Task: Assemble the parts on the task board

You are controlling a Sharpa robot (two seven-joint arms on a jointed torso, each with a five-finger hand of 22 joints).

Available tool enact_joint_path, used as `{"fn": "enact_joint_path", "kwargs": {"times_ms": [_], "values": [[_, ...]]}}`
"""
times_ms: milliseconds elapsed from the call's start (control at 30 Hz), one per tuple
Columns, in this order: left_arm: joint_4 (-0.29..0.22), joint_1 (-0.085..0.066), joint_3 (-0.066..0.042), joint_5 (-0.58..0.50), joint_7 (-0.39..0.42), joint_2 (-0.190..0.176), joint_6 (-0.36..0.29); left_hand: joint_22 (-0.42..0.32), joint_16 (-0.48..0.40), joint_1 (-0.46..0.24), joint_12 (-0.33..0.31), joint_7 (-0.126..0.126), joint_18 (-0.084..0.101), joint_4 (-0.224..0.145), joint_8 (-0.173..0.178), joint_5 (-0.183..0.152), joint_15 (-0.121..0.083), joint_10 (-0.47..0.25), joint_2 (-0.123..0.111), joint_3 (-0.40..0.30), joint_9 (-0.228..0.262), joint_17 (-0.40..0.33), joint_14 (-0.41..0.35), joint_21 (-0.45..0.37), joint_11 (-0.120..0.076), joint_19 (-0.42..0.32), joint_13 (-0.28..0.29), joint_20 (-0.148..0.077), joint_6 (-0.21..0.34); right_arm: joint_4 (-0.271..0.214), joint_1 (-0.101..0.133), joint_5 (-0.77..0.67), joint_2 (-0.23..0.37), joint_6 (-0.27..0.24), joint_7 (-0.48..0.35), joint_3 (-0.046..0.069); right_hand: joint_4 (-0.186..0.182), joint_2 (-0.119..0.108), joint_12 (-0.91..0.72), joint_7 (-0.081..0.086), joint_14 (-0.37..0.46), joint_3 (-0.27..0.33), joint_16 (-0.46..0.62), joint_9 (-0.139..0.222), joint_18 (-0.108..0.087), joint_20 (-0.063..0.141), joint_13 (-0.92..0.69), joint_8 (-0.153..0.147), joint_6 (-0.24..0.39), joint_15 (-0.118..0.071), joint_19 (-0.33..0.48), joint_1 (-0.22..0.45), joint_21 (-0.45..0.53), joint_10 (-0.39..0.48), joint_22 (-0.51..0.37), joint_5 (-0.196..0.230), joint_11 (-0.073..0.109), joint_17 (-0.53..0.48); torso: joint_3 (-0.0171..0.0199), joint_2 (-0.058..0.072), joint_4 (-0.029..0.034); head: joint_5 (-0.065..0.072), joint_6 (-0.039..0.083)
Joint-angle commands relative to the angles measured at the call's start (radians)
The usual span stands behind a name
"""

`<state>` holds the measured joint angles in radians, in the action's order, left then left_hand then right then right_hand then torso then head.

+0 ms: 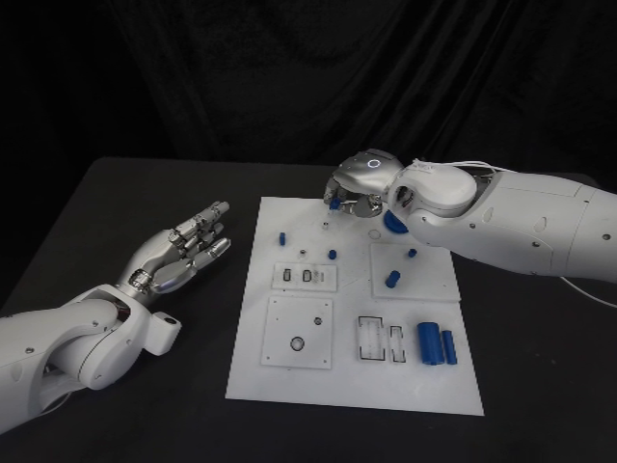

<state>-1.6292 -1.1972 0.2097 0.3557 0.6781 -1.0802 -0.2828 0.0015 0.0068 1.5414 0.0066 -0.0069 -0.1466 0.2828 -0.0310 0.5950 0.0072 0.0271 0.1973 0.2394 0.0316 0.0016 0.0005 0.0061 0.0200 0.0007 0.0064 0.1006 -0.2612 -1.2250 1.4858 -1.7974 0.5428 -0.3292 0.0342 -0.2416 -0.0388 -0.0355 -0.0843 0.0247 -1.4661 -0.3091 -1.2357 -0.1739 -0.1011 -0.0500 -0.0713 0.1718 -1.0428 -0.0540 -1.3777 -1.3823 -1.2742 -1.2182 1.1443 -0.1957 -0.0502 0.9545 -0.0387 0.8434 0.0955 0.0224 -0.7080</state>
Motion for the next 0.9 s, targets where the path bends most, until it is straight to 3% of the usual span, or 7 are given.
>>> {"fn": "enact_joint_path", "kwargs": {"times_ms": [33, 600, 900], "values": [[0.002, -0.003, -0.001, 0.004, 0.201, 0.003, 0.011, -0.001, -0.007, 0.012, -0.001, 0.002, -0.019, -0.001, 0.000, 0.005, 0.000, -0.003, 0.000, -0.005, -0.001, -0.002, -0.001, -0.006, 0.004, -0.001, -0.001, 0.003, 0.007, 0.006, -0.003, 0.003, -0.004, 0.017, 0.018, 0.001, -0.005, 0.001, 0.007, 0.046, -0.007, -0.002, -0.005, -0.168, 0.005, -0.007, 0.001, -0.004, -0.038, 0.006, 0.003, 0.008, -0.003, 0.009, 0.001, -0.002, 0.001, 0.001, -0.0004, 0.000, 0.0014, 0.004, -0.002], [0.007, -0.003, -0.001, 0.004, 0.200, 0.007, 0.015, -0.001, -0.007, 0.013, -0.001, 0.004, -0.019, -0.001, 0.001, 0.005, 0.003, -0.004, 0.002, -0.006, -0.001, -0.002, -0.001, -0.006, 0.006, -0.001, -0.001, 0.005, 0.007, 0.019, -0.009, 0.033, -0.017, 0.046, 0.003, 0.001, -0.008, -0.002, 0.020, 0.052, -0.005, -0.009, -0.006, -0.174, 0.006, -0.016, 0.002, -0.019, -0.021, 0.016, 0.004, 0.008, -0.003, 0.021, 0.006, -0.001, -0.006, 0.006, -0.0025, -0.001, 0.0004, 0.004, -0.003], [0.010, -0.003, 0.000, 0.004, 0.198, 0.008, 0.017, -0.001, -0.007, 0.013, -0.001, 0.004, -0.019, -0.002, 0.000, 0.005, 0.004, -0.004, 0.002, -0.007, -0.001, -0.002, -0.001, -0.006, 0.006, -0.001, -0.001, 0.006, 0.008, 0.021, -0.012, 0.033, -0.020, 0.044, -0.003, 0.001, -0.009, -0.002, 0.021, 0.054, -0.004, -0.010, -0.005, -0.174, 0.005, -0.017, 0.001, -0.022, -0.017, 0.016, 0.006, 0.009, -0.002, 0.022, 0.005, 0.001, -0.007, 0.003, -0.0017, -0.001, 0.0012, 0.005, -0.005]]}}
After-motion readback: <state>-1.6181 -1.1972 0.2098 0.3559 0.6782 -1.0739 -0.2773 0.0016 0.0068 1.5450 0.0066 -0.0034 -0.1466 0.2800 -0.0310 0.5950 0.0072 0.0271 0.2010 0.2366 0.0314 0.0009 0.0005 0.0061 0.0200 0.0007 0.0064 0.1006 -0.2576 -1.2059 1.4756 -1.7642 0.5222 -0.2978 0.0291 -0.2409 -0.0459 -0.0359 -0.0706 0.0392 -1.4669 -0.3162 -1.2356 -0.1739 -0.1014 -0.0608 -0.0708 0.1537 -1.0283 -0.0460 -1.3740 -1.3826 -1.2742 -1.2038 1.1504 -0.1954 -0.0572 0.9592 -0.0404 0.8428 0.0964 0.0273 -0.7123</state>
